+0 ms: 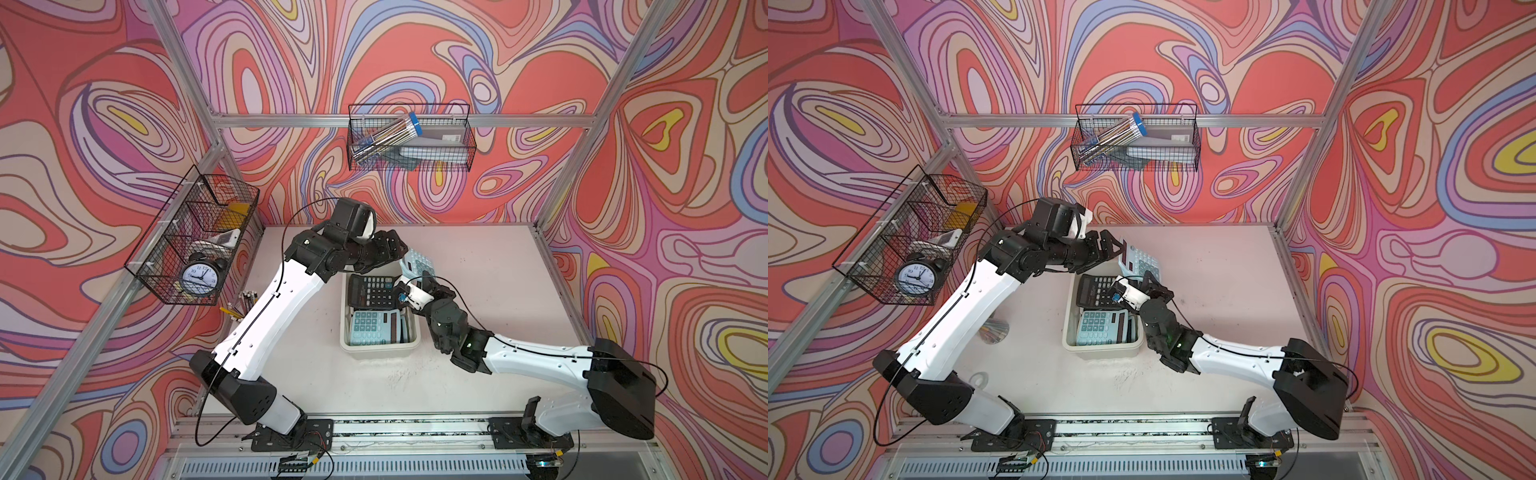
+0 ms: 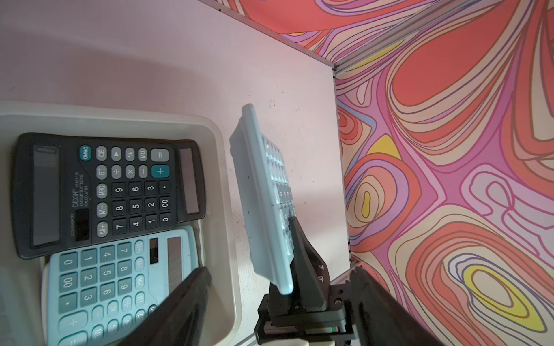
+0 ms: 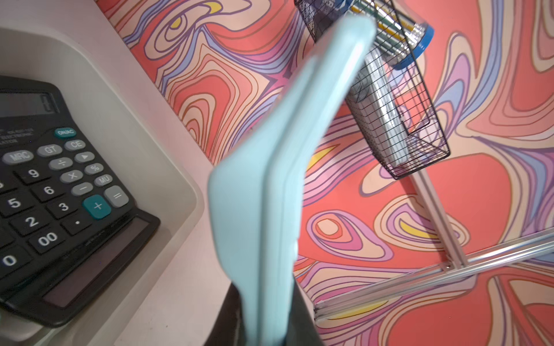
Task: Put the calculator in the storage box
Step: Pick up the calculator from the center of the board.
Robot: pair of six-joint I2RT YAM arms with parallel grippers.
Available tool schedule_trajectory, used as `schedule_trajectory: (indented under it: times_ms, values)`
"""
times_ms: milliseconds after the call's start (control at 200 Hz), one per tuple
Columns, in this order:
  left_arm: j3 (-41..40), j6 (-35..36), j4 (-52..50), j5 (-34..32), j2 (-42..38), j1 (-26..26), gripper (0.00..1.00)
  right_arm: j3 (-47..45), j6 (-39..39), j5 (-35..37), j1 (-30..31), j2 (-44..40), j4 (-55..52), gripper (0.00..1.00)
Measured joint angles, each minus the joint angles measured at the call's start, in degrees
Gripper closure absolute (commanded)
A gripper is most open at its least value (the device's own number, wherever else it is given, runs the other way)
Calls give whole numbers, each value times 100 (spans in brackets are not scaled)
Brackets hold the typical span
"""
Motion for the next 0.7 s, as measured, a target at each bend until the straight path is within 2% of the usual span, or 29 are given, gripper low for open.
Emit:
schedule_trajectory:
  times_ms: [155, 215, 361, 491, 556, 626, 701]
  values:
    - [55, -22, -229, -105, 20, 4, 45, -72, -1486, 267, 216, 704, 1646, 100]
    - [55, -17, -321, -181, 55, 7, 47, -85, -2028, 361, 262, 1014, 2299, 100]
    - [61, -2, -540, -321, 179, 63, 45, -87, -3110, 498, 299, 1635, 3600, 100]
    - [61, 50, -660, -393, 291, 74, 36, -85, -3506, 520, 376, 1716, 4065, 100]
    - [61, 76, -708, -442, 308, 76, 36, -83, -3595, 520, 400, 1716, 4242, 100]
    - [61, 111, -723, -448, 319, 85, 45, -83, -3679, 522, 415, 1716, 4345, 100]
    - [66, 157, -728, -422, 365, 111, 67, -83, -3729, 522, 415, 1716, 4395, 100]
